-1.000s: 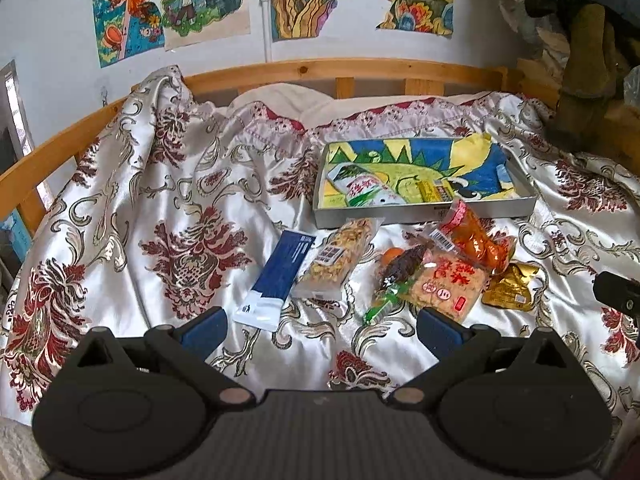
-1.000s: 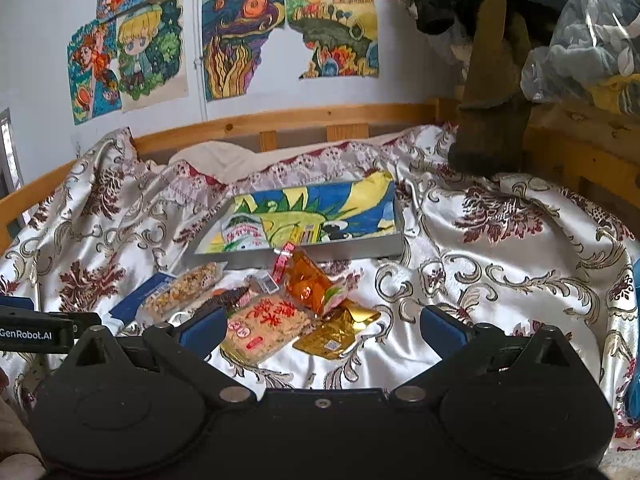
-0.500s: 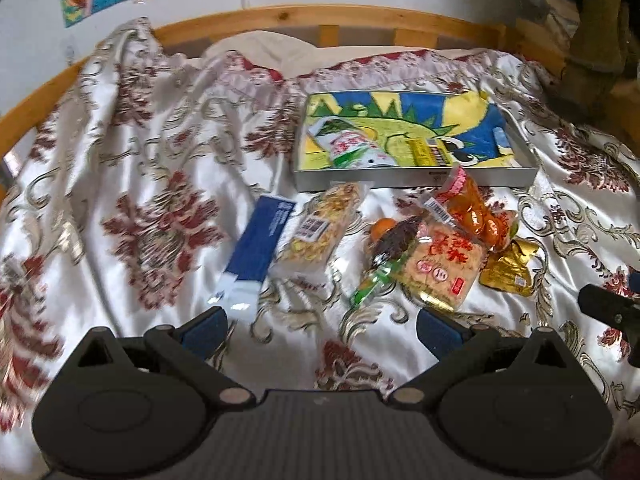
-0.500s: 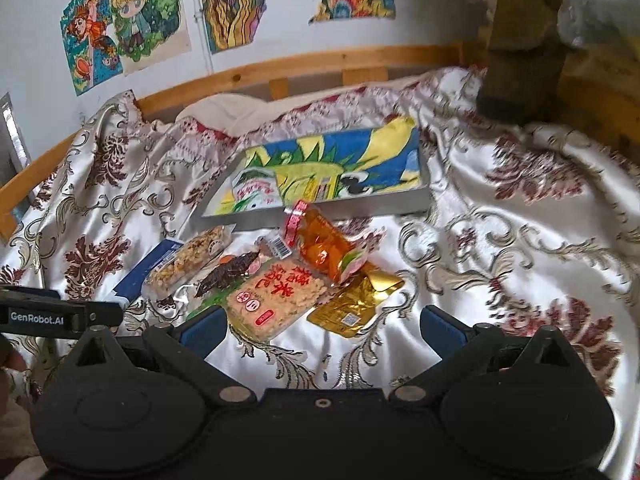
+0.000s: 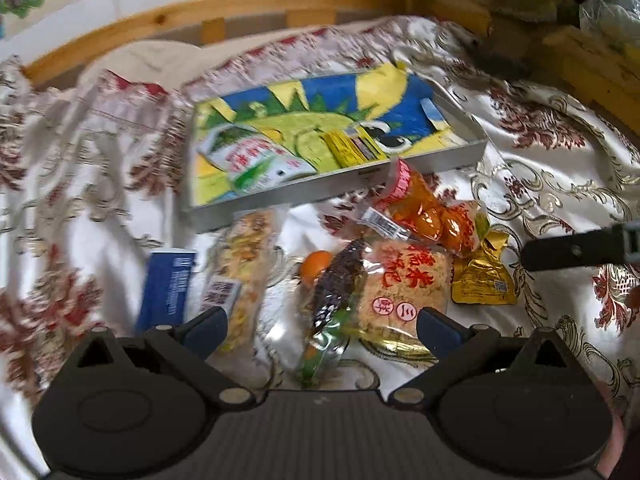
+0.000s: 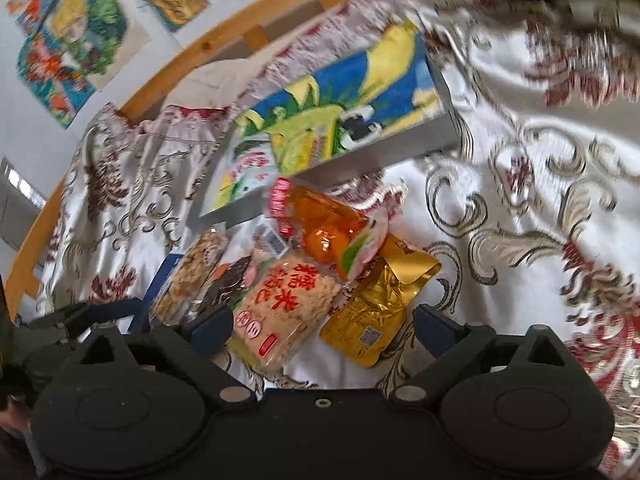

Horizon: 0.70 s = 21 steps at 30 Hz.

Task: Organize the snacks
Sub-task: 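Move both tools down toward the remaining snack packets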

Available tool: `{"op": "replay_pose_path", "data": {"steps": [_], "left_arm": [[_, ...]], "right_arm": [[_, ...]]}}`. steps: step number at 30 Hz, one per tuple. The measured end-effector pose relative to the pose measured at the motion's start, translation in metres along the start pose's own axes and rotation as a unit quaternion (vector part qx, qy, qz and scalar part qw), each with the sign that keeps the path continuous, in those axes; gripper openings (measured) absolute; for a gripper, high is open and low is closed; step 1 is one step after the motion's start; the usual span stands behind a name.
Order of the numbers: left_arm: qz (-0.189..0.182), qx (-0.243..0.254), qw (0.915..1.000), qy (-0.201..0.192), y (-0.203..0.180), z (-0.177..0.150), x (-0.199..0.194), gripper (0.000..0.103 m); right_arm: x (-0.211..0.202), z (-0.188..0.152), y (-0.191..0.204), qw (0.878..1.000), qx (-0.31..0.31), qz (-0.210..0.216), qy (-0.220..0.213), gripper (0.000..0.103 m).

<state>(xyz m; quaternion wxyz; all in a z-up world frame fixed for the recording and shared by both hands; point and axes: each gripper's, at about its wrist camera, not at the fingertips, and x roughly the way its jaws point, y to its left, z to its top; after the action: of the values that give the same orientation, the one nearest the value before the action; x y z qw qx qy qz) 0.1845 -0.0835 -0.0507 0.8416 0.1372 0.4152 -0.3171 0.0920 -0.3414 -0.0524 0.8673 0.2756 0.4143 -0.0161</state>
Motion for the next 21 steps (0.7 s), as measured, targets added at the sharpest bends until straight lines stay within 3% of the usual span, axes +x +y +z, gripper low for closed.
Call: {"op": "replay_pose_path", "data": {"steps": [3,9,12,15,17,21], "left_arm": [[-0.018,0.000,0.9997,0.019,0.004,0.006,0.018,0.102],[-0.015,0.045,0.9988,-0.010,0.002,0.010,0.031,0.101],[-0.023,0.079,0.9964,-0.022,-0.005,0.009,0.032,0.090],[-0.037,0.089,0.9952,-0.018,-0.009,0.008,0.035,0.087],[-0.042,0.093,0.9947,-0.012,-0.010,0.007,0.038,0.079],[-0.040,0.095,0.9946,-0.004,-0.010,0.005,0.040,0.062]], "right_arm": [[0.016,0.006,-0.013,0.999,0.038,-0.003,0.016,0.094],[0.036,0.014,-0.033,0.996,0.086,-0.010,0.028,0.086],[0.046,0.017,-0.035,0.995,0.091,-0.007,0.030,0.086],[0.053,0.020,-0.036,0.995,0.100,-0.003,0.030,0.083],[0.053,0.019,-0.035,0.995,0.099,-0.004,0.032,0.072],[0.050,0.020,-0.034,0.995,0.099,-0.003,0.035,0.060]]}}
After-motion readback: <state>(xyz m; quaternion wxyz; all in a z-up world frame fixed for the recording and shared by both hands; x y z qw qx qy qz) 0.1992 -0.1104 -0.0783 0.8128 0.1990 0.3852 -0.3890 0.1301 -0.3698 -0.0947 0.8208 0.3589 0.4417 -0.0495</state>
